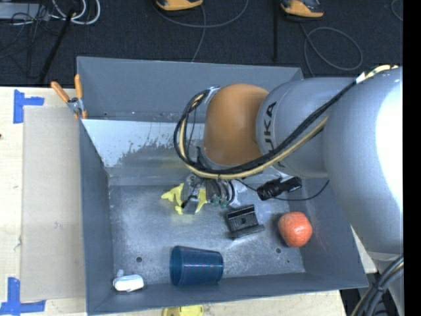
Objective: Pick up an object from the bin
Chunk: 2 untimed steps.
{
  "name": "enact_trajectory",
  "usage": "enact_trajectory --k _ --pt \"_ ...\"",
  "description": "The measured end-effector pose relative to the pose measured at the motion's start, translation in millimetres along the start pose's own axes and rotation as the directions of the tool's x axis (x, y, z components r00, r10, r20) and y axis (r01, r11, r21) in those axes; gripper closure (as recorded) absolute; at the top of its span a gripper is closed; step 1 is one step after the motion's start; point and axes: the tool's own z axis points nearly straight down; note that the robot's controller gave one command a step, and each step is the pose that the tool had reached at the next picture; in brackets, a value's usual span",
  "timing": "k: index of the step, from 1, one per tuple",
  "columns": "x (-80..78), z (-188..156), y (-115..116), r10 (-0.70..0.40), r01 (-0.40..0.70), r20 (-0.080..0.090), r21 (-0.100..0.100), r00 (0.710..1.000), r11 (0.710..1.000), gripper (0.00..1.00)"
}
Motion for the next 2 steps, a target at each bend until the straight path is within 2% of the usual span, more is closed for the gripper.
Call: enact_trajectory --k 1,2 --pt "-2.7 0.0 -4.9 0.049 -0.049 0.000 0.000 0.999 0.999 0.00" --pt "-2.7 0.0 -5.0 0.049 -0.049 0.000 0.000 0.999 0.999 0.00"
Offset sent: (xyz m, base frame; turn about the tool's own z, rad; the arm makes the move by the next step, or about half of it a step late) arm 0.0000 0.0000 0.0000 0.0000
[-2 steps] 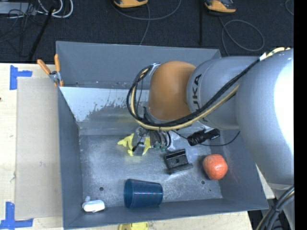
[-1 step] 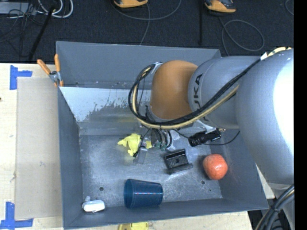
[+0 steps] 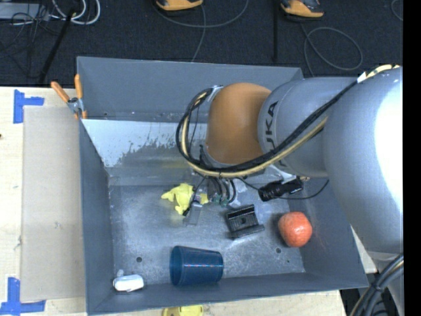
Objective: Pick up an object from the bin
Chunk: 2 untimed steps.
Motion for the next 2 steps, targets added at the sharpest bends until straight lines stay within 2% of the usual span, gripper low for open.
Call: enact_trajectory --k 1,2 --pt "-1.8 11 1 -0.054 0.054 -0.001 0.002 0.999 0.999 0.00" --pt "0.0 34 -4 -0.138 0.138 -0.001 0.001 0.990 0.990 1.00"
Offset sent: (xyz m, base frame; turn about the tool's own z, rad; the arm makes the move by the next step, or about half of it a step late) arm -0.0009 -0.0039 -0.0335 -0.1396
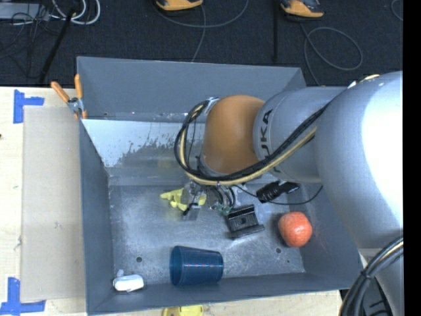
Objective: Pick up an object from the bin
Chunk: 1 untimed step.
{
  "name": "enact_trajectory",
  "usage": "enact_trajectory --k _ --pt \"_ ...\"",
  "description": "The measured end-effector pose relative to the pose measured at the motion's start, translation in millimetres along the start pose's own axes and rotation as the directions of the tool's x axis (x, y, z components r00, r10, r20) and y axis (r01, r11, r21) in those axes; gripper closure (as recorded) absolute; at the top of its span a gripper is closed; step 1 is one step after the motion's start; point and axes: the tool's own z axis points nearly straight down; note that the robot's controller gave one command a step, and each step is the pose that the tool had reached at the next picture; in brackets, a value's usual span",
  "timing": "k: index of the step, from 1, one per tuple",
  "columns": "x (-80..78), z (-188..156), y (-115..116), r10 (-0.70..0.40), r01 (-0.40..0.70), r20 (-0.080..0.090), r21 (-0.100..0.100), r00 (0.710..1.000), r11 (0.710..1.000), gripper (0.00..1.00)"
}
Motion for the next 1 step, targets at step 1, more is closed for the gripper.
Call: enact_trajectory --k 1 --pt "0.0 0.0 -0.1 0.001 -0.001 0.000 0.000 1.000 1.000 1.00"
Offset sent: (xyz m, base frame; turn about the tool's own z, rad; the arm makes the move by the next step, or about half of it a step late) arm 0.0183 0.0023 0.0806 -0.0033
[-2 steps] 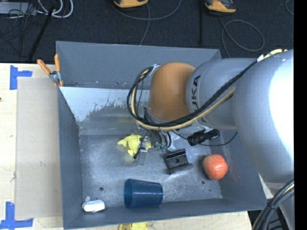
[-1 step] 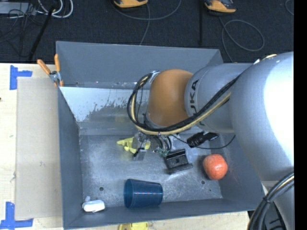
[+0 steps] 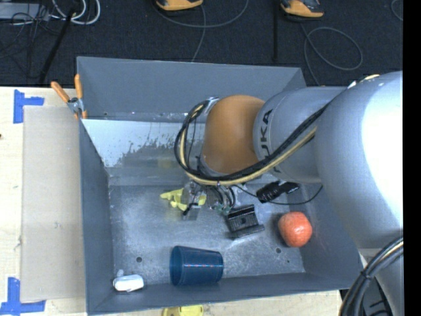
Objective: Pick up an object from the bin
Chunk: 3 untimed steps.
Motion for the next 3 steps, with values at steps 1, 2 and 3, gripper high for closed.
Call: enact_trajectory --k 1,2,3 --pt "-7.7 -40 1 0.000 0.000 -0.007 0.002 1.000 1.000 1.00" --pt "-11.3 -117 -2 -0.035 0.035 -0.002 0.001 0.999 0.999 1.00" --pt "-9.7 -156 -6 -0.093 0.093 0.006 0.000 0.996 0.996 1.00"
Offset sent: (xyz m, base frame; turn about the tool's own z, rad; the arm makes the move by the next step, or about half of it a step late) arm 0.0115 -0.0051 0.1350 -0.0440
